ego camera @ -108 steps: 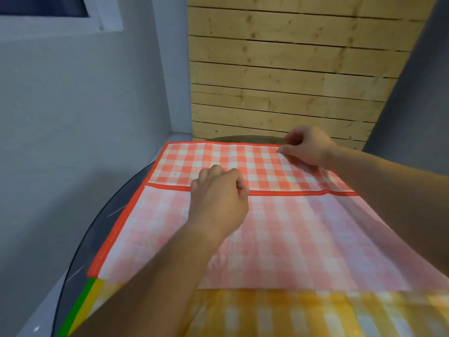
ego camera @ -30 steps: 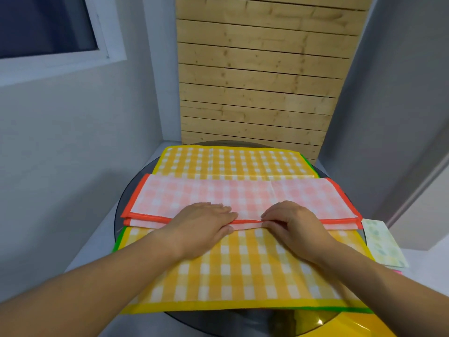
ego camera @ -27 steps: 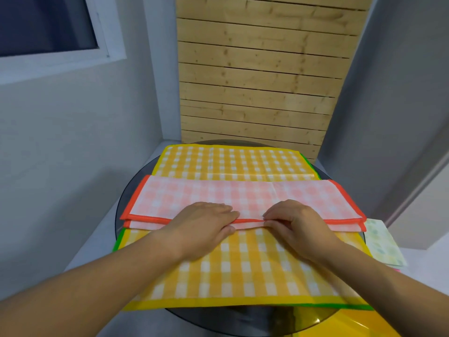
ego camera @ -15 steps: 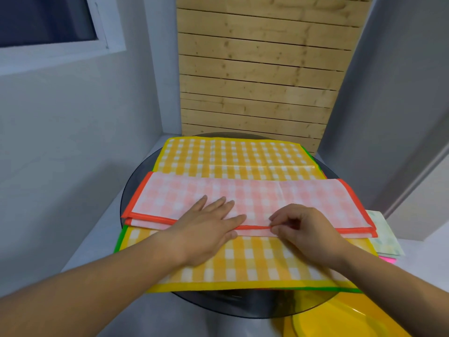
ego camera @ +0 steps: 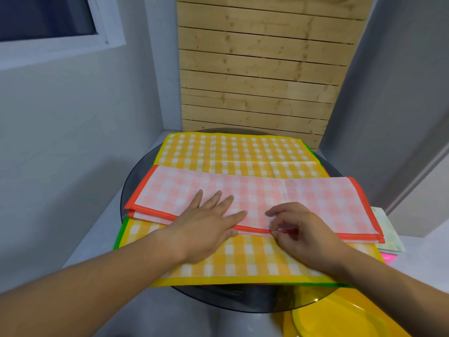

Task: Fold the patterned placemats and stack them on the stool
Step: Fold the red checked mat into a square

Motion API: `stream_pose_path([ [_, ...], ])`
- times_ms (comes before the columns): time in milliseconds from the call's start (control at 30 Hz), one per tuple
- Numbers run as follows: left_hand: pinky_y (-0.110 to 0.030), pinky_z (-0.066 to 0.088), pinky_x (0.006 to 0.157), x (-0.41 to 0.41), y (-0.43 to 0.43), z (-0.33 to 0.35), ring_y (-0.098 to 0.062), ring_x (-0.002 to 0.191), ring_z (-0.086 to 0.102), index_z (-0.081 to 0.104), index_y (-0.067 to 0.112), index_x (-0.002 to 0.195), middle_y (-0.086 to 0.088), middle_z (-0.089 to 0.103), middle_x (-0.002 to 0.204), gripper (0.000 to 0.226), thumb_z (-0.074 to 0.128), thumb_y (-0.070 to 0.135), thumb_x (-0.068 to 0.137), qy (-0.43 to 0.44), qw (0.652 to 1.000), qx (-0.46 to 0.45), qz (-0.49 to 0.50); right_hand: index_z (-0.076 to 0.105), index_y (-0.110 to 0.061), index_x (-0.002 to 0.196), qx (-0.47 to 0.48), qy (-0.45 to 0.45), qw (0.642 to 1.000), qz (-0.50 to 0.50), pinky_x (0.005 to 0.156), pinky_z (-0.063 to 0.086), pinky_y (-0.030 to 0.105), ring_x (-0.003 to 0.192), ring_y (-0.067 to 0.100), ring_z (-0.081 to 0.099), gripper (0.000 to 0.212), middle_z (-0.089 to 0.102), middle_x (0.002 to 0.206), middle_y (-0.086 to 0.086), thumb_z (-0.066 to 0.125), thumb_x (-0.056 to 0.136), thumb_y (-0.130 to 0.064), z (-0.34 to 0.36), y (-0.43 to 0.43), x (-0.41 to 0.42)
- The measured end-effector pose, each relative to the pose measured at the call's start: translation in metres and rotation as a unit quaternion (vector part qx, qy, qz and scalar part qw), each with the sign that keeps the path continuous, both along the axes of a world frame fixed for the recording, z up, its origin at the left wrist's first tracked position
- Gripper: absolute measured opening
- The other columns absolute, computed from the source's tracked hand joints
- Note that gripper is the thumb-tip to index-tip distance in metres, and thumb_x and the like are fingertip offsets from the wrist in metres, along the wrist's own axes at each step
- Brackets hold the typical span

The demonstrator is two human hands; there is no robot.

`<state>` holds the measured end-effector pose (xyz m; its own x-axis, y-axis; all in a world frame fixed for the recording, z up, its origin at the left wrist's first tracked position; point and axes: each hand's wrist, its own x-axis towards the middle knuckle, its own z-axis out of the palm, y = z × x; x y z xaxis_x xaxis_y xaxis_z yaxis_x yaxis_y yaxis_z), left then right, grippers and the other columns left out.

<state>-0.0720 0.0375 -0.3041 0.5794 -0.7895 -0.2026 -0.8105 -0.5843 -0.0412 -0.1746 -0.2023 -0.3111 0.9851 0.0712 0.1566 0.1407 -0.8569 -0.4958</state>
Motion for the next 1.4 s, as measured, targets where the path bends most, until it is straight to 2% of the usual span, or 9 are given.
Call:
stream_pose_path([
  [200,-0.048,0.011,0.124,0.002,-0.004,0.003,-0.031,0.154,0.005,0.005,0.041,0.158,-0.005,0.002,0.168,0.054,0.01,0.052,0.106,-0.038,0.998,0.03,-0.031,0.073,-0.033,0.089,0.011,0.022,1.0,0.003,0.09,0.048,0.012,0.116,-0.003,0.049,0.007,0.055,0.119,-0.025,0.067,0.089,-0.029,0.004,0.004,-0.001],
  [333,-0.049,0.019,0.123,-0.003,-0.004,0.004,-0.035,0.152,0.014,0.009,0.037,0.158,-0.01,0.009,0.167,0.053,0.012,0.049,0.107,-0.054,0.998,0.024,-0.037,0.068,-0.032,0.119,0.003,0.011,1.0,-0.015,0.103,0.039,0.022,0.119,-0.001,0.049,0.026,0.06,0.128,-0.017,0.055,0.096,-0.036,0.02,0.005,0.024],
  [433,-0.049,0.023,0.122,-0.006,-0.005,0.006,-0.037,0.151,0.019,0.011,0.036,0.158,-0.012,0.013,0.166,0.052,0.014,0.048,0.107,-0.057,0.997,0.028,-0.037,0.041,-0.025,0.15,-0.079,0.037,0.996,-0.027,0.117,0.018,0.026,0.148,0.011,0.02,0.052,0.032,0.159,-0.008,0.046,0.101,-0.041,0.021,0.009,0.062],
  [500,-0.049,0.028,0.118,-0.005,-0.006,0.009,-0.038,0.149,0.023,0.015,0.036,0.158,-0.012,0.018,0.165,0.052,0.015,0.049,0.107,-0.056,0.997,0.028,-0.037,0.021,-0.02,0.157,-0.113,0.082,0.99,-0.024,0.122,0.006,0.033,0.153,0.016,0.0,0.062,0.01,0.165,-0.003,0.04,0.103,-0.043,0.012,0.015,0.083],
  [700,-0.043,0.045,0.09,0.012,-0.011,0.018,-0.028,0.108,0.05,0.055,0.024,0.125,-0.004,0.054,0.119,0.036,0.028,0.039,0.106,-0.032,0.993,-0.114,0.026,0.004,-0.019,0.159,-0.196,0.1,0.975,-0.034,0.124,-0.004,0.037,0.152,0.013,-0.01,0.062,-0.006,0.166,-0.004,0.019,0.105,-0.046,-0.016,0.023,0.096],
  [833,-0.038,0.034,0.11,0.04,-0.04,0.01,-0.028,0.134,0.038,0.04,0.015,0.145,-0.009,0.043,0.144,0.048,0.042,0.015,0.098,-0.009,0.979,-0.174,0.103,0.003,-0.02,0.159,-0.208,0.093,0.973,-0.034,0.124,-0.004,0.036,0.151,0.011,-0.011,0.061,-0.006,0.166,-0.005,0.016,0.105,-0.045,-0.017,0.022,0.095],
  [933,-0.038,0.008,0.125,0.05,-0.057,0.004,-0.024,0.154,0.004,0.012,0.007,0.158,-0.012,0.009,0.167,0.065,0.039,0.016,0.1,0.05,0.981,-0.141,0.123,0.004,-0.02,0.159,-0.208,0.09,0.973,-0.035,0.123,-0.005,0.034,0.151,0.01,-0.01,0.06,-0.004,0.166,-0.006,0.018,0.105,-0.043,-0.018,0.022,0.097],
  [1100,-0.042,-0.006,0.125,0.054,-0.064,-0.014,-0.02,0.154,-0.012,0.0,0.008,0.159,-0.008,-0.01,0.168,0.062,0.022,0.033,0.107,0.056,0.978,-0.106,0.173,0.006,-0.021,0.159,-0.207,0.084,0.974,-0.034,0.123,-0.005,0.032,0.151,0.009,-0.01,0.058,-0.004,0.166,-0.006,0.018,0.105,-0.041,-0.02,0.02,0.099],
  [1400,-0.042,-0.007,0.124,0.069,0.006,-0.024,-0.016,0.153,-0.015,-0.001,0.014,0.16,-0.002,-0.012,0.167,0.083,0.015,0.066,0.098,0.025,0.949,-0.124,0.288,0.002,-0.024,0.159,-0.215,0.105,0.97,-0.031,0.123,-0.005,0.033,0.15,0.007,-0.012,0.06,-0.008,0.165,-0.009,0.014,0.104,-0.046,-0.016,0.02,0.096],
])
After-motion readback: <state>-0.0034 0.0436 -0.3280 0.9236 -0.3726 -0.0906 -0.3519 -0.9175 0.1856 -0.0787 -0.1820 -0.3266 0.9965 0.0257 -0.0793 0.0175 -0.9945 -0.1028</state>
